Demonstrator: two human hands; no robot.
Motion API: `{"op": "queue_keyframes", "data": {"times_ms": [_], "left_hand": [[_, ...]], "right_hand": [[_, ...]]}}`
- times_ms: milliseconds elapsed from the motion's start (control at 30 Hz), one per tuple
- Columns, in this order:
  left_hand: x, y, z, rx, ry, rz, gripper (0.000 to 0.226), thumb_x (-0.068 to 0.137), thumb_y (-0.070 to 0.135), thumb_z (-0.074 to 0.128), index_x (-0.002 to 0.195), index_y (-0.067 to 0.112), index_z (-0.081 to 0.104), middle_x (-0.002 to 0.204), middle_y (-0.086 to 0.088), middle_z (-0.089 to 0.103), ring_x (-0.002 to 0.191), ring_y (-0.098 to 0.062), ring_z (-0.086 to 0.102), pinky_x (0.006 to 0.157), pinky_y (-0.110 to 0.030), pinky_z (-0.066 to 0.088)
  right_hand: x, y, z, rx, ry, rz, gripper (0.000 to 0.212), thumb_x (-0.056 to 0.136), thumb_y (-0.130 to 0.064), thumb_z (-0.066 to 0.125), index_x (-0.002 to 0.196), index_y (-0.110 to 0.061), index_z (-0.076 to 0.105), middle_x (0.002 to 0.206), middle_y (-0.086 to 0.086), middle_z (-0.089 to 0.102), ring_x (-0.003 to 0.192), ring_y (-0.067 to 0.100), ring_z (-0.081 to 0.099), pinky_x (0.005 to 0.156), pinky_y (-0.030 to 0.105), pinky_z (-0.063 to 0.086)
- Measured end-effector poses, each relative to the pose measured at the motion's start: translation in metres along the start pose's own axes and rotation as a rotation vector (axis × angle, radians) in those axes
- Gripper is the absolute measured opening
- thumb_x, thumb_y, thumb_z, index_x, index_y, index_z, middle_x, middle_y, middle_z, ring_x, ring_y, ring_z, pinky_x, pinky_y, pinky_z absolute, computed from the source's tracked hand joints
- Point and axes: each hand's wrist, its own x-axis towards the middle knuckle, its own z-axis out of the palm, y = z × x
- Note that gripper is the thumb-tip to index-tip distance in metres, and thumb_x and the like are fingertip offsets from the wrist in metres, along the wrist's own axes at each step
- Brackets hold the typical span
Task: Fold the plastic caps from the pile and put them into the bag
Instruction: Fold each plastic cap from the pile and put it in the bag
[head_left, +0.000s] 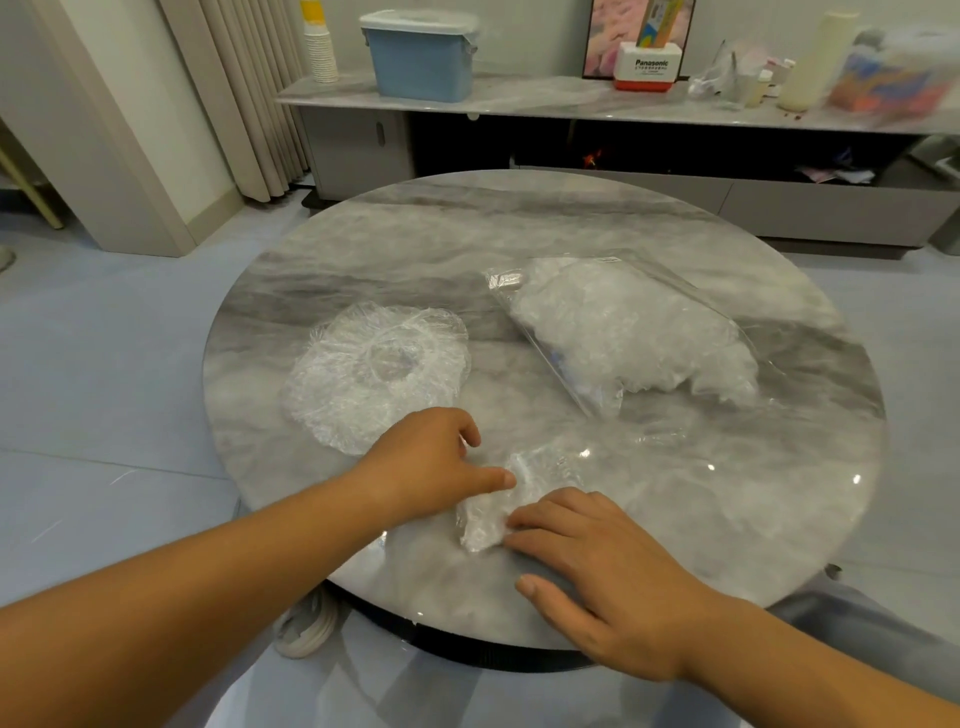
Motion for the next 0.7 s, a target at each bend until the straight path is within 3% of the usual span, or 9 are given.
{"op": "queue_keyframes", "data": {"times_ms": [167,300,367,433,500,567,633,700], "left_hand": [[0.012,0.012,0.003,-0.064,-0.128,-0.047,0.039,0.076,0.038,0.086,0.103,0.019,0.067,0.084,0.006,0.063,0.072,-0.008,0.059,0.065,-0.022,0.049],[0.008,0.001,0.004,-0.440,-0.137,-0.099,0.034,0.078,0.018,0.085,0.100,-0.001,0.068,0.083,-0.014,0.065,0.074,-0.019,0.061,0.075,-0.034,0.054],[0.005,-0.003,0.001,-0.649,-0.125,-0.114,0.036,0.082,0.013,0.082,0.108,-0.006,0.064,0.095,-0.024,0.070,0.081,-0.025,0.068,0.083,-0.041,0.057],[0.000,-0.002,-0.002,-0.874,-0.147,-0.146,0.035,0.088,0.008,0.075,0.118,-0.004,0.061,0.111,-0.023,0.072,0.094,-0.030,0.074,0.082,-0.043,0.062],[-0.006,0.001,-0.005,-1.059,-0.209,-0.161,0.031,0.093,0.004,0.067,0.124,0.001,0.060,0.117,-0.021,0.071,0.100,-0.035,0.073,0.080,-0.047,0.062],[-0.011,0.004,-0.007,-1.136,-0.272,-0.143,0.031,0.097,0.002,0.060,0.128,0.004,0.056,0.119,-0.023,0.069,0.101,-0.041,0.071,0.080,-0.051,0.061],[-0.017,0.007,-0.006,-1.157,-0.319,-0.111,0.033,0.098,0.000,0.057,0.130,0.005,0.052,0.121,-0.025,0.068,0.102,-0.045,0.070,0.080,-0.055,0.060],[-0.022,0.010,-0.003,-1.133,-0.362,-0.078,0.036,0.098,-0.002,0.057,0.132,0.008,0.050,0.124,-0.025,0.066,0.103,-0.047,0.069,0.084,-0.060,0.058]], "right_hand": [[0.002,0.004,-0.008,0.021,-0.034,0.017,0.053,0.101,-0.058,0.030,0.143,-0.035,0.052,0.145,-0.024,0.049,0.138,-0.003,0.030,0.113,0.026,0.026],[0.002,0.006,-0.013,0.148,-0.004,0.137,0.060,0.095,-0.065,0.026,0.144,-0.041,0.051,0.159,-0.025,0.032,0.147,-0.008,0.012,0.121,0.025,0.015],[0.004,0.005,-0.017,0.249,0.059,0.204,0.058,0.096,-0.068,0.028,0.139,-0.042,0.056,0.161,-0.026,0.025,0.147,-0.010,0.011,0.122,0.026,0.016],[0.007,-0.001,-0.024,0.447,0.097,0.320,0.052,0.096,-0.069,0.033,0.135,-0.045,0.059,0.159,-0.031,0.021,0.146,-0.013,0.010,0.121,0.025,0.018],[0.012,-0.005,-0.031,0.716,0.152,0.440,0.039,0.097,-0.060,0.042,0.126,-0.048,0.065,0.152,-0.035,0.030,0.144,-0.013,0.020,0.120,0.026,0.022],[0.019,-0.007,-0.035,1.010,0.251,0.496,0.031,0.098,-0.055,0.049,0.112,-0.044,0.075,0.137,-0.032,0.054,0.137,-0.006,0.041,0.120,0.033,0.030],[0.025,-0.004,-0.037,1.294,0.341,0.497,0.037,0.094,-0.056,0.056,0.105,-0.030,0.080,0.125,-0.014,0.070,0.126,0.008,0.059,0.115,0.040,0.041],[0.028,-0.001,-0.042,1.473,0.431,0.499,0.046,0.091,-0.051,0.058,0.103,-0.012,0.080,0.119,0.004,0.073,0.119,0.023,0.065,0.108,0.044,0.047]]}}
